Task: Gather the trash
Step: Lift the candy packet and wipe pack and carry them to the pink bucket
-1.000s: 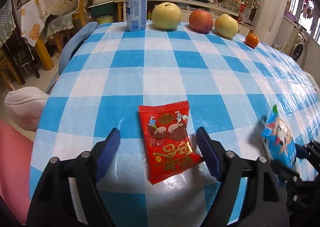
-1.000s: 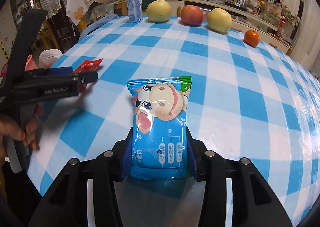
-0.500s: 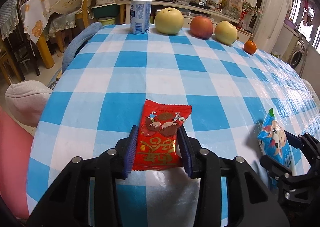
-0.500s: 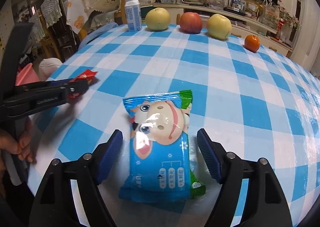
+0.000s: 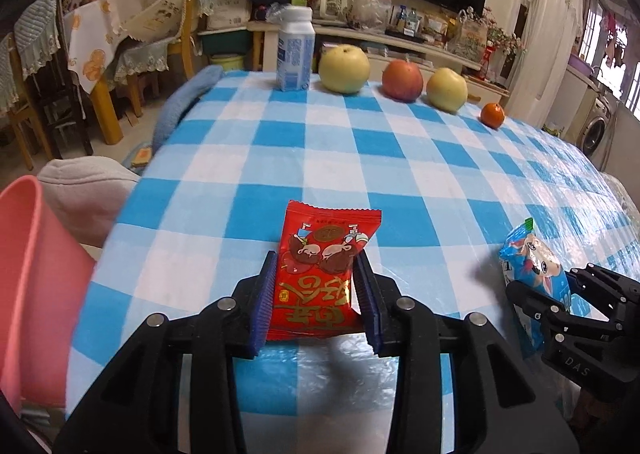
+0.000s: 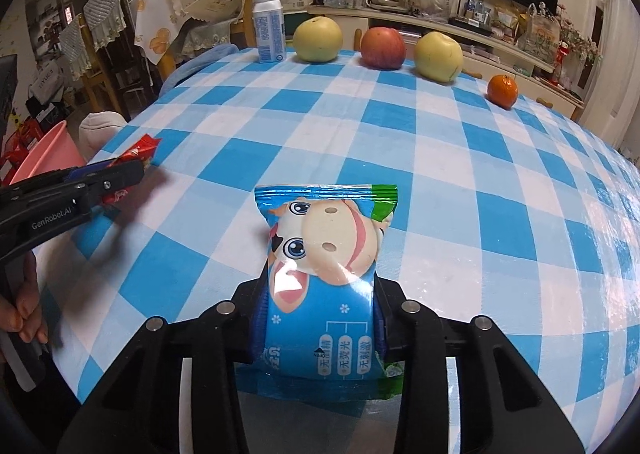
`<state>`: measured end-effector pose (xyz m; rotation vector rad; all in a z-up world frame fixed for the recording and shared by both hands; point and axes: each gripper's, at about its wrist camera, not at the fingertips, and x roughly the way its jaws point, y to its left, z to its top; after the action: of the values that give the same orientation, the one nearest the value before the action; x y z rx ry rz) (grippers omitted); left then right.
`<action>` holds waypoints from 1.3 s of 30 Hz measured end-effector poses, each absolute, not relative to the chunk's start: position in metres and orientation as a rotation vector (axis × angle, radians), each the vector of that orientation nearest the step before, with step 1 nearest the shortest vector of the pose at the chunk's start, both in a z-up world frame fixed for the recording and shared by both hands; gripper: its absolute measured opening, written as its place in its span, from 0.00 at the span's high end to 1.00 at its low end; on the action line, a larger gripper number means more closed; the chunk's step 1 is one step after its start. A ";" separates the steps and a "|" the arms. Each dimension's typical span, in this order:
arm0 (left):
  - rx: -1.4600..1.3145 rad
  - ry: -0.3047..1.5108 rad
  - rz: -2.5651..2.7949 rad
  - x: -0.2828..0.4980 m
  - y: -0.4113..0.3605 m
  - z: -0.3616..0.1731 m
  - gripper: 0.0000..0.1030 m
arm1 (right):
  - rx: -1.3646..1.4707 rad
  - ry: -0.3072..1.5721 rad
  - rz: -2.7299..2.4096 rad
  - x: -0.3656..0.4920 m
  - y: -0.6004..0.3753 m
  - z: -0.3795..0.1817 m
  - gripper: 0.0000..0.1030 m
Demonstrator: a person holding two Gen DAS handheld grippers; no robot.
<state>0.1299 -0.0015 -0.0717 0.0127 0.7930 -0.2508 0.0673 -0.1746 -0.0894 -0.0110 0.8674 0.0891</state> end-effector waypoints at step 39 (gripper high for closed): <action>-0.096 0.597 0.123 0.113 0.147 -0.002 0.62 | 0.014 0.764 0.370 0.074 -0.040 -0.011 0.61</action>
<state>0.1133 0.1470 -0.0022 -0.0957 0.5965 0.1231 0.0739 -0.0396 -0.0113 0.0135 0.7642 0.3702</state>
